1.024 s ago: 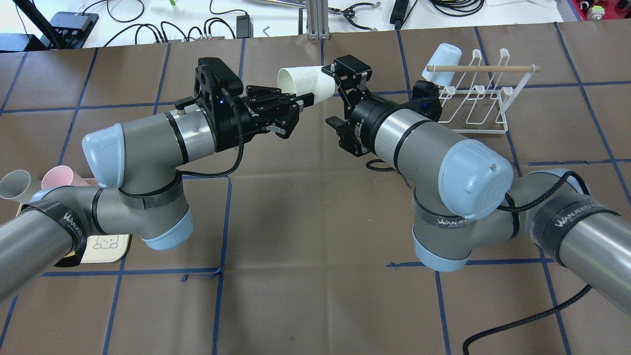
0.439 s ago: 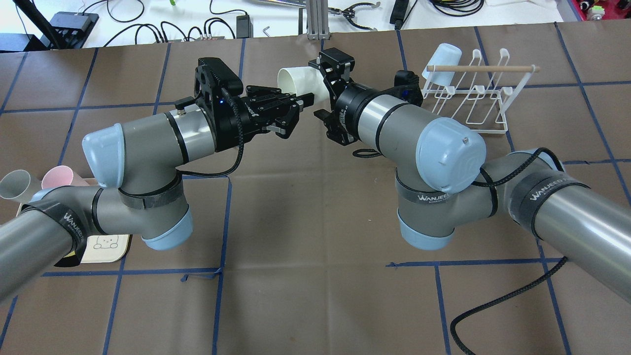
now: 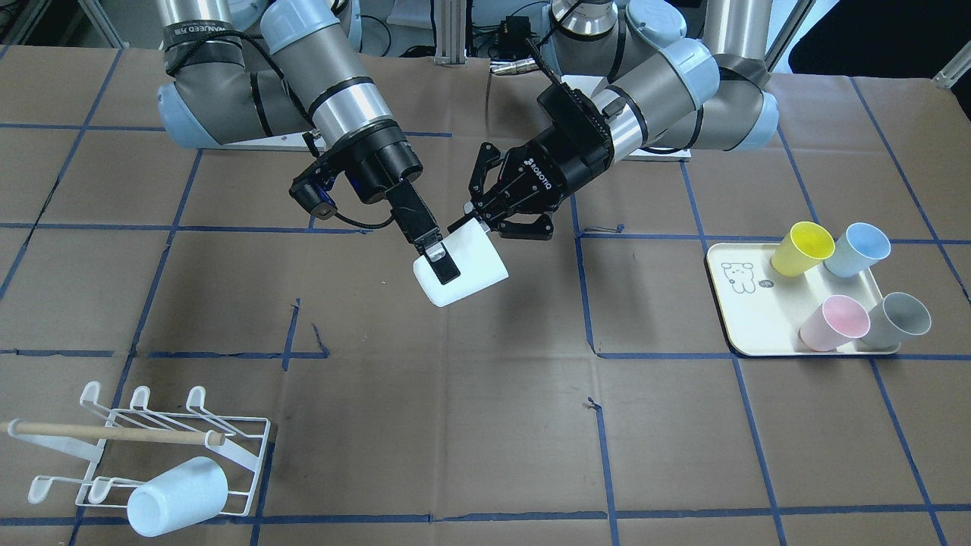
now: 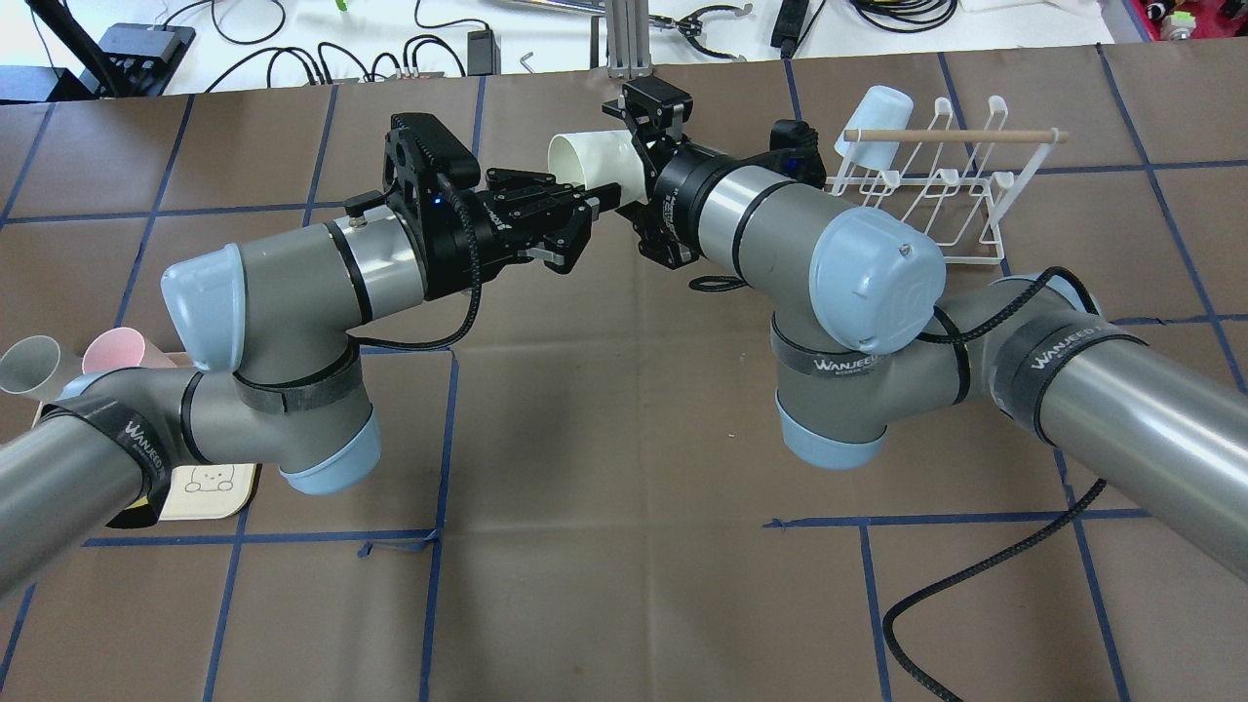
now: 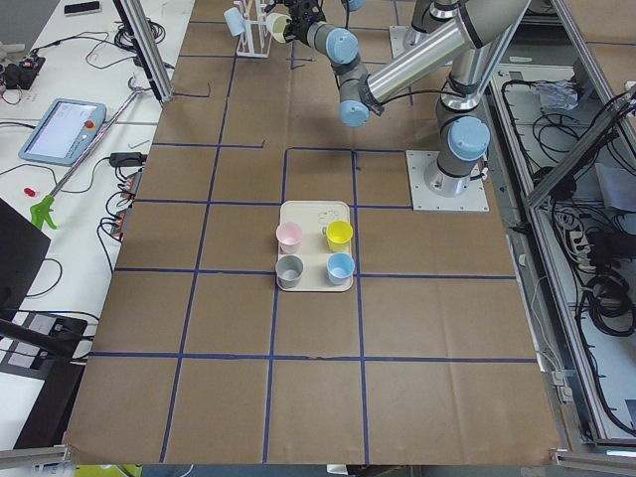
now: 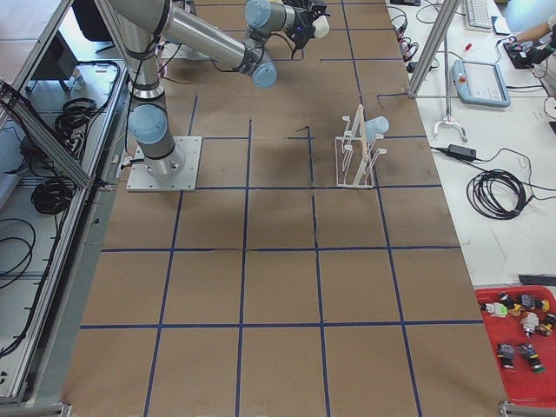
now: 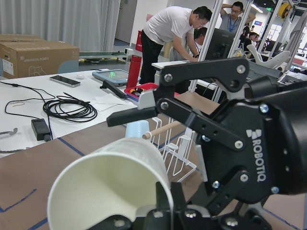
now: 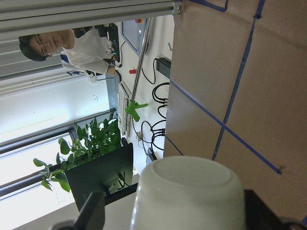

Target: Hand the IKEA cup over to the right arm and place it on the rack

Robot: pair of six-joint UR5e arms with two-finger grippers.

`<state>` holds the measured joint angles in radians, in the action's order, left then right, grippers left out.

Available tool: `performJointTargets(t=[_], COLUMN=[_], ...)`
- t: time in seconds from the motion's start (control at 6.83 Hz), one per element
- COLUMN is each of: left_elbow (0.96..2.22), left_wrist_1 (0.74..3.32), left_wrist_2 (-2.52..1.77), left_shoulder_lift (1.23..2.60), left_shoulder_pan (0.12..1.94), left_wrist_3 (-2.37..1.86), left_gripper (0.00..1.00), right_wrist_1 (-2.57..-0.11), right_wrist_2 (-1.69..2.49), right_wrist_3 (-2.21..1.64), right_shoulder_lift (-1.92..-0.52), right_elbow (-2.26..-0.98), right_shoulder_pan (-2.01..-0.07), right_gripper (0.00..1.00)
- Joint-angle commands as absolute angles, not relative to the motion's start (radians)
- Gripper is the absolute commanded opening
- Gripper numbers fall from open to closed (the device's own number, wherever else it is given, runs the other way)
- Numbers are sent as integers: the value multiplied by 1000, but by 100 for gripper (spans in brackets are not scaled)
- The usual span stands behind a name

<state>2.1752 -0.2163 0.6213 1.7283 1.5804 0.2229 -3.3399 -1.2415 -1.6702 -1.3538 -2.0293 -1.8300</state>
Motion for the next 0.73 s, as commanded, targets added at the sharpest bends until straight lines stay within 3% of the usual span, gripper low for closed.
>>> performJointTargets(t=[0.0, 0.29, 0.59], left_elbow=[2175, 2174, 2174], left_wrist_1=[-216, -216, -216], left_wrist_2=[621, 623, 623], left_shoulder_lift=[1727, 1726, 1724], left_shoulder_pan=[1580, 1580, 1580], left_wrist_3=[222, 222, 221], left_gripper=[0, 0, 1], right_wrist_1=[-3341, -3341, -3344], right_wrist_2=[-1238, -1239, -1230], right_wrist_3=[-1670, -1671, -1658], right_shoulder_lift=[-1341, -1331, -1333], right_elbow=[-2020, -2020, -2020], right_shoulder_pan=[-1830, -1829, -1829], right_gripper=[100, 97, 65])
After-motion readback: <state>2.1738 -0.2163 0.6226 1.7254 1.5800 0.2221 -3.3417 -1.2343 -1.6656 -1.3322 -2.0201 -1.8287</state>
